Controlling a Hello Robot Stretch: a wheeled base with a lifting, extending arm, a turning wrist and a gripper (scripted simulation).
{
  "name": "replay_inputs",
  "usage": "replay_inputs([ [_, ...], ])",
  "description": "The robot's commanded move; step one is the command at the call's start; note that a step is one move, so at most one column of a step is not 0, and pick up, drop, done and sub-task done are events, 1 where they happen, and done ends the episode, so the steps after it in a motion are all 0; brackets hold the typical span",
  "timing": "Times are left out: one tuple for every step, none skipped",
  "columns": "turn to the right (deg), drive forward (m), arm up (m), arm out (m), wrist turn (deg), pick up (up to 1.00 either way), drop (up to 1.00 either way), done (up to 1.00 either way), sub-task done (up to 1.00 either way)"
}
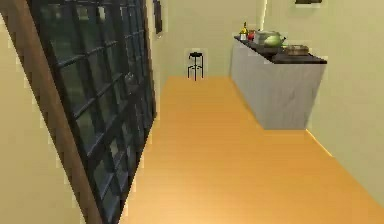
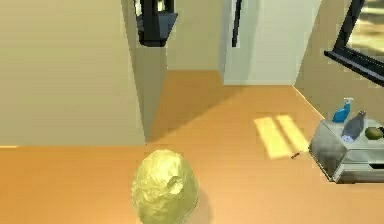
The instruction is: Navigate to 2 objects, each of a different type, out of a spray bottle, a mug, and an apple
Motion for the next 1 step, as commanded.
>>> replay_inputs([
  [45.0,0.0,0.0,0.0,0.0,0.0,0.0,0.0,0.0],
])
